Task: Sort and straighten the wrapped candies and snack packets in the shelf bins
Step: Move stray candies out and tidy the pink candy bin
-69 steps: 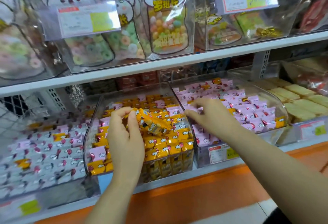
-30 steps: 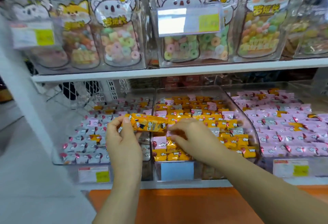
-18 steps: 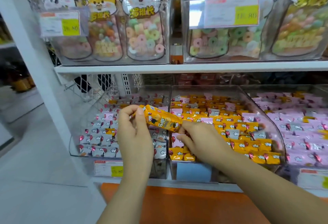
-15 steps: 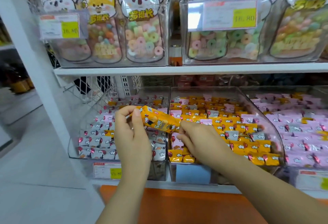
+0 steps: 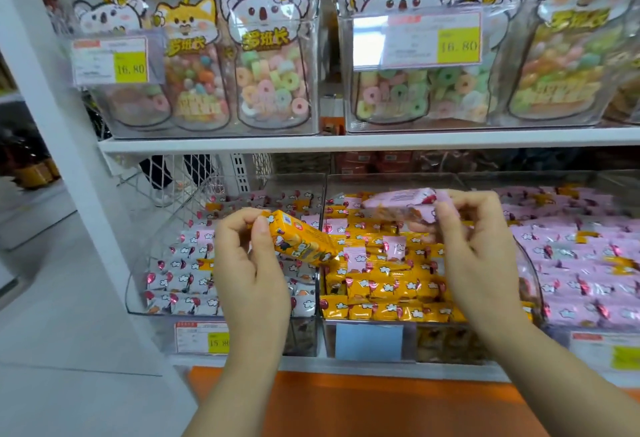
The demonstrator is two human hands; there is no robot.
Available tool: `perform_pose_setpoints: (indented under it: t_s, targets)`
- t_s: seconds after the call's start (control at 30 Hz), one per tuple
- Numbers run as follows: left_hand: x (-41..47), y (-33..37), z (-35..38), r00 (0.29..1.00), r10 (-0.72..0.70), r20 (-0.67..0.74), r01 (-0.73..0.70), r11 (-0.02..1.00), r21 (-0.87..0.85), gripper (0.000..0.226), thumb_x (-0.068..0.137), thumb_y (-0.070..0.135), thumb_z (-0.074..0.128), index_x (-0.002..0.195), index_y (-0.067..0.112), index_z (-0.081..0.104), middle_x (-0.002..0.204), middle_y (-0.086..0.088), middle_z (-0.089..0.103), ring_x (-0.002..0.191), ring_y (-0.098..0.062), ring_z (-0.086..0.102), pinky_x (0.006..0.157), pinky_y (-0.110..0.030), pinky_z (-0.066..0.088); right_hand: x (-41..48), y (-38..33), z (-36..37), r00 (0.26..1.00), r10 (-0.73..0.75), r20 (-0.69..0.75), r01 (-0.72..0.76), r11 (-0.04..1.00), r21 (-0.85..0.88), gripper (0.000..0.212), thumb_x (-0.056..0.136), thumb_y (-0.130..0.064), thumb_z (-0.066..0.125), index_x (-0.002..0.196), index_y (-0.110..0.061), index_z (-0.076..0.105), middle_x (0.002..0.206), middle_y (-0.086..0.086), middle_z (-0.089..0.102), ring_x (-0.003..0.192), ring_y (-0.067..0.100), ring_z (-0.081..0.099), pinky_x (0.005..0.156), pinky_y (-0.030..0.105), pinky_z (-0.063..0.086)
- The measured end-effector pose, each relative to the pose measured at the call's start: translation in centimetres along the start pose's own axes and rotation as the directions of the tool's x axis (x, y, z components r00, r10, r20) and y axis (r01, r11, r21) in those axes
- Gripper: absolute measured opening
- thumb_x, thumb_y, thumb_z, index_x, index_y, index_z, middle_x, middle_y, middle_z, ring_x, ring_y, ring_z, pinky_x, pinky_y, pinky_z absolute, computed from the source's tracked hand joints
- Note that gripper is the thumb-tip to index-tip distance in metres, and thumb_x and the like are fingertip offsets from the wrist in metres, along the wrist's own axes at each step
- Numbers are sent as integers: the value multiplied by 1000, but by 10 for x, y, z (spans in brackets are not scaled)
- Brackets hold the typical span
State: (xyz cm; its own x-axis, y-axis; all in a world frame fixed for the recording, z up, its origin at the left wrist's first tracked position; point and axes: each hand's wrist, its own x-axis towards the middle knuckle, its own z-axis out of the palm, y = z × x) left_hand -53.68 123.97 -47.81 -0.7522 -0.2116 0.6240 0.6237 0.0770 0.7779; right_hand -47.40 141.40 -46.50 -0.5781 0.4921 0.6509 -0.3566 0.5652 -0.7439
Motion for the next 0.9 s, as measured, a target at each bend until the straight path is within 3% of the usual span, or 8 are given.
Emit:
perform_pose_setpoints:
  t_s: [0.13, 0.23, 0.33, 0.43, 0.6, 0.73, 0.9]
  targets:
    - [-4, -1, 5, 994, 67, 83, -70, 997, 34, 21, 98, 18, 44, 92, 38, 47, 89, 11, 54, 79, -1, 53, 68, -10, 42, -5, 32, -16, 988, 44, 149, -8, 973, -231, 9, 92, -30, 49, 83, -30, 48, 95, -28, 56, 79, -4, 57, 62, 13, 46]
    - [-7, -5, 8, 980, 121, 160, -139, 984, 110, 18, 94, 23, 43, 91, 40, 47, 92, 10, 54, 84, -6, 53, 72, -12, 40, -14, 44, -23, 955, 47, 292, 76, 915, -396, 7, 88, -29, 58, 85, -27, 52, 103, -15, 58, 83, -2, 53, 62, 11, 42]
    - [-9, -9, 13, 964, 146, 222, -184, 969, 165, 12, 94, 23, 44, 92, 34, 49, 92, 11, 54, 85, -1, 51, 73, -9, 38, -16, 40, -21, 945, -13, 326, 167, 878, -449, 13, 83, -34, 67, 88, -27, 56, 95, -10, 62, 88, 11, 55, 72, 22, 42]
    - [-10, -12, 16, 954, 141, 265, -195, 962, 192, 10, 93, 24, 44, 95, 27, 53, 92, 13, 55, 87, 1, 52, 74, -8, 38, -10, 29, -11, 903, -108, 415, 318, 818, -478, 19, 83, -40, 61, 97, -27, 65, 100, -11, 65, 97, 15, 55, 83, 33, 43]
    - [-7, -13, 19, 929, 189, 319, -279, 922, 267, 9, 94, 25, 45, 94, 27, 53, 88, 13, 55, 86, -2, 52, 75, -9, 38, -5, 28, 20, 774, 33, 632, 399, 750, -527, 30, 92, -44, 51, 117, -33, 62, 117, -14, 62, 117, 10, 43, 108, 33, 22]
    - [-4, -13, 20, 917, 194, 348, -306, 902, 304, 15, 94, 28, 43, 94, 23, 58, 88, 11, 56, 86, -13, 54, 76, -34, 46, -4, 37, 30, 788, 76, 611, 378, 724, -578, 22, 94, -40, 49, 105, -33, 66, 98, -13, 68, 105, 10, 49, 116, 37, 10]
    - [-3, -18, 21, 881, 200, 429, -384, 832, 400, 11, 94, 19, 53, 92, 17, 64, 85, 16, 54, 83, 5, 39, 93, -48, 43, -4, 42, 31, 790, 95, 605, 348, 743, -572, 17, 95, -31, 49, 91, -30, 65, 79, -13, 61, 91, 8, 48, 117, 35, 6]
